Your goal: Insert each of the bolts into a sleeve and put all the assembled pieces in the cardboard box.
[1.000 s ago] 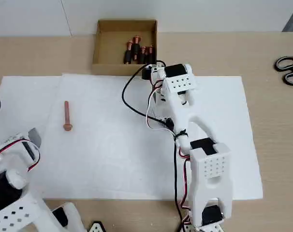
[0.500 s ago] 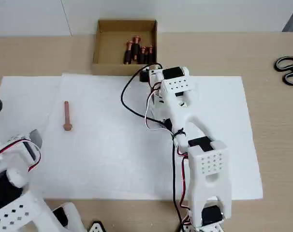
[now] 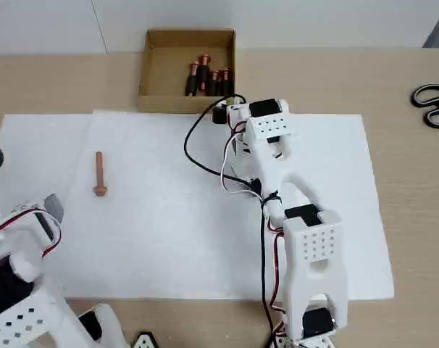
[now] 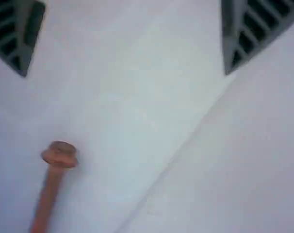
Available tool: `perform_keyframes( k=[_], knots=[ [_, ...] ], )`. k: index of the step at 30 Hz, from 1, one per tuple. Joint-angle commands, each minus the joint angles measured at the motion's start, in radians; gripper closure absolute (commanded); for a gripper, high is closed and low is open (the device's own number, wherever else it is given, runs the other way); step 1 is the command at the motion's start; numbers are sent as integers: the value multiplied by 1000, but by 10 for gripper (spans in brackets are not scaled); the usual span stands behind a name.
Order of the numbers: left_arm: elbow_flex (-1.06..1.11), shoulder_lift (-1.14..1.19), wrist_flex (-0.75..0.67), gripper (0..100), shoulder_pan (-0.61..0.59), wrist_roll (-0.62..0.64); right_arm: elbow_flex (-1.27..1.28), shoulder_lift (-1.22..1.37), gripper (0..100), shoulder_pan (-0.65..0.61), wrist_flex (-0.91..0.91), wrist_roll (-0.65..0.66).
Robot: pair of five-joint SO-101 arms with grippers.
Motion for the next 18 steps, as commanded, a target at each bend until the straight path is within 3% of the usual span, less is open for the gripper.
perform_keyframes(
  k=[1, 8, 18],
  knots=[
    [-45, 29, -11, 755, 89, -51, -28, -189, 995, 35, 21, 14],
    [-177, 342, -17, 756, 275, -54, -5, -344, 995, 70, 27, 6],
    [-426, 991, -172, 758, 292, -54, 127, -352, 995, 94, 24, 6]
  ],
)
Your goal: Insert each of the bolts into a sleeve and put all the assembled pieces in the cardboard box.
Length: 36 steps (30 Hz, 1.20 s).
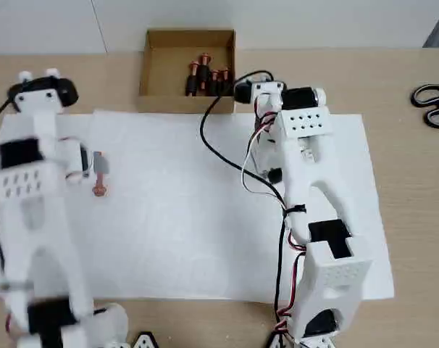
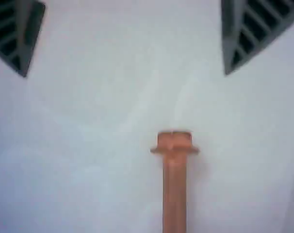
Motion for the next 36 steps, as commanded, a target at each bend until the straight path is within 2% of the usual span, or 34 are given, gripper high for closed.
perform_keyframes(
  k=[1, 4, 10, 23, 25, 30, 36],
  knots=[
    [-107, 163, -46, 758, 3, -8, 2, -73, 995, 5, 5, 3],
    [-145, 252, -63, 759, 3, -8, 2, -73, 995, 5, 5, 3],
    [-148, 356, -157, 847, 2, -8, 2, -73, 995, 5, 5, 2],
    [-148, 542, -288, 852, 5, -6, 3, -73, 995, 1, 4, 2],
    [-148, 551, -295, 867, 5, -6, 3, -73, 995, 1, 4, 2],
    [-148, 534, -285, 996, 20, -9, 3, -73, 995, 1, 4, 2],
    [-150, 422, -195, 994, 103, -8, 3, -73, 995, 1, 2, 2]
  ],
)
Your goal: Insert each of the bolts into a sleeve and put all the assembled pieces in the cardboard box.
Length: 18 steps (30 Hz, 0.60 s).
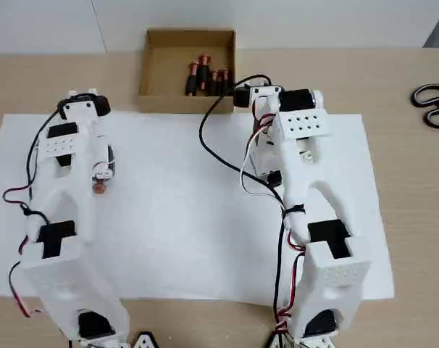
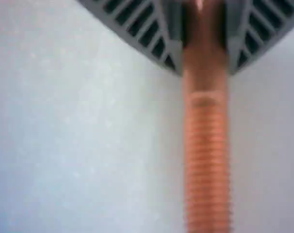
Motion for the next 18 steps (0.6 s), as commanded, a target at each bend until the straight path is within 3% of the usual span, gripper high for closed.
perform_keyframes(
  k=[1, 7, 15, 18],
  knots=[
    [-22, -132, 55, 994, 58, -8, -5, -73, 995, 4, 2, 2],
    [-22, -368, 163, 994, 184, -46, -5, -73, 995, 7, 4, 2],
    [-16, -543, 252, 994, 212, -322, -8, -76, 995, 74, 4, 8],
    [-16, -549, 250, 994, 207, -480, -6, -93, 995, 120, 8, 9]
  ],
)
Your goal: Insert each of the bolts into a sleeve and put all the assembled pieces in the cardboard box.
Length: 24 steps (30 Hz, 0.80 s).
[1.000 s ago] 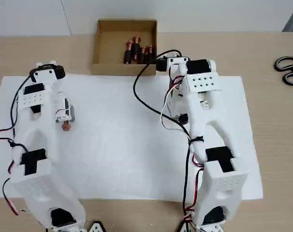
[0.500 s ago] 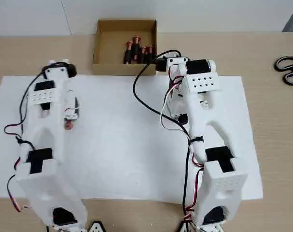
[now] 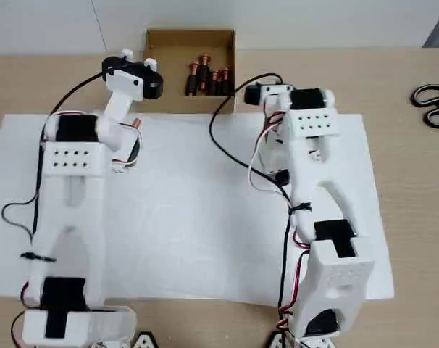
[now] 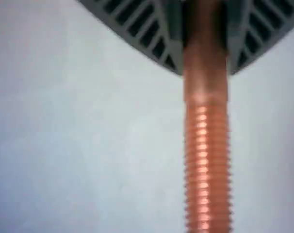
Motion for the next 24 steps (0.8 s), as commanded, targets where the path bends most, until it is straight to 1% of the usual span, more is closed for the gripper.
perform_keyframes(
  k=[1, 4, 8, 16, 18, 21, 23, 24],
  knots=[
    [-16, -57, 5, 994, -5, -184, -3, -108, 995, 58, 10, 9],
    [16, -43, 11, 994, 0, -342, -2, -174, 995, 87, 10, 9],
    [64, 17, 5, 994, 0, -580, -2, -263, 995, 94, 12, 9],
    [85, 227, 2, 994, 3, -968, 63, -386, 995, 88, 10, 6],
    [85, 282, -20, 994, 3, -1076, 92, -410, 995, 88, 8, 8],
    [84, 344, -78, 994, 3, -1197, 114, -443, 995, 90, 8, 8],
    [84, 367, -123, 994, 6, -1235, 118, -461, 995, 93, 8, 6],
    [84, 370, -143, 994, 14, -1234, 118, -467, 995, 93, 8, 6]
  ],
)
